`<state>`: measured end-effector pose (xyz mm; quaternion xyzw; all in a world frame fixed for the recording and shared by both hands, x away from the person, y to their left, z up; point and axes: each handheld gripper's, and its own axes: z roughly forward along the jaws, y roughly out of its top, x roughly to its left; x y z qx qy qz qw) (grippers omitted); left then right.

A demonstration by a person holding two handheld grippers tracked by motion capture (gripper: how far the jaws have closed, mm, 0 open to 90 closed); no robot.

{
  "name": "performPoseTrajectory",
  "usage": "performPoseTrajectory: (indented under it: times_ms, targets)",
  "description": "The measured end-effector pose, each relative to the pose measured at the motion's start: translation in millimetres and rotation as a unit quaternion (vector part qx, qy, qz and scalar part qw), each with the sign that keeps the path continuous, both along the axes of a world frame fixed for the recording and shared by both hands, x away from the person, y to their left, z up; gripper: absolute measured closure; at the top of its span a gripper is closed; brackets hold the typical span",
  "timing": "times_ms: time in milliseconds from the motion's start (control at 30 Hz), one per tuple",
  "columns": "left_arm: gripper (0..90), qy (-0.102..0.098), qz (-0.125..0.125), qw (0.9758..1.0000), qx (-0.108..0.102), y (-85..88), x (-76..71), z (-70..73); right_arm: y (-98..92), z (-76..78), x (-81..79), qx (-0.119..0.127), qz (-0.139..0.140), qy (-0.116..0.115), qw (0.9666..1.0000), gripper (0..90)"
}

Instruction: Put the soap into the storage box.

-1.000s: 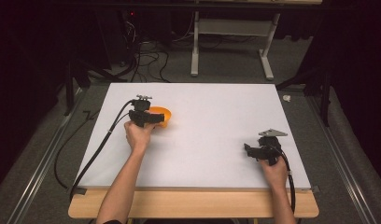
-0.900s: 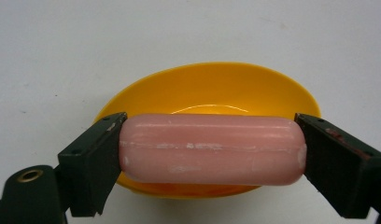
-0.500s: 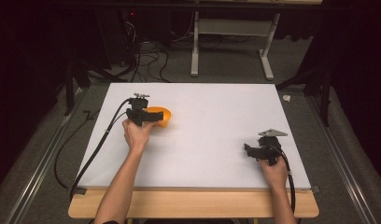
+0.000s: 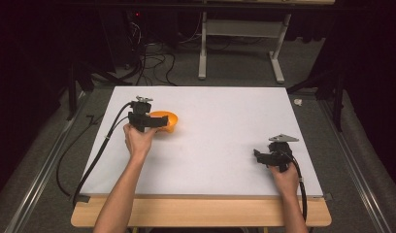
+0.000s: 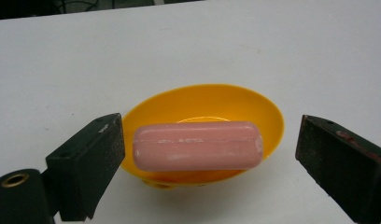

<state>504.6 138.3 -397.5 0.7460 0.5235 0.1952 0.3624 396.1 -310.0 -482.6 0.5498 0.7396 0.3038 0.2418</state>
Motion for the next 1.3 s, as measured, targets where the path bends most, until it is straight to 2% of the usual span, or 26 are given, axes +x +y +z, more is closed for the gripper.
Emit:
performPoseTrajectory:
  times_ms: [300,433,633,733,1300]
  targets:
    - [12.0,-0.019,-0.009,0.9998,-0.005,7.7,-14.7,14.0,0.1,0.0,0.0,0.000,0.000,0.000,1.0000,22.8]
    - [11.5,-0.027,-0.010,0.9995,-0.016,14.7,-21.8,17.3,0.1,0.0,0.0,0.000,0.000,0.000,1.0000,22.8]
    - [11.4,-0.038,-0.009,0.9991,-0.017,24.7,-32.5,21.7,0.2,0.0,-0.1,0.000,-0.001,0.000,1.0000,22.7]
    - [12.2,-0.042,-0.010,0.9987,-0.026,28.9,-36.8,24.0,0.0,0.0,0.0,0.000,0.000,0.000,1.0000,22.8]
    - [13.5,-0.050,0.001,0.9983,-0.032,51.4,-62.9,22.8,0.2,0.0,-0.1,0.000,-0.001,0.000,1.0000,22.8]
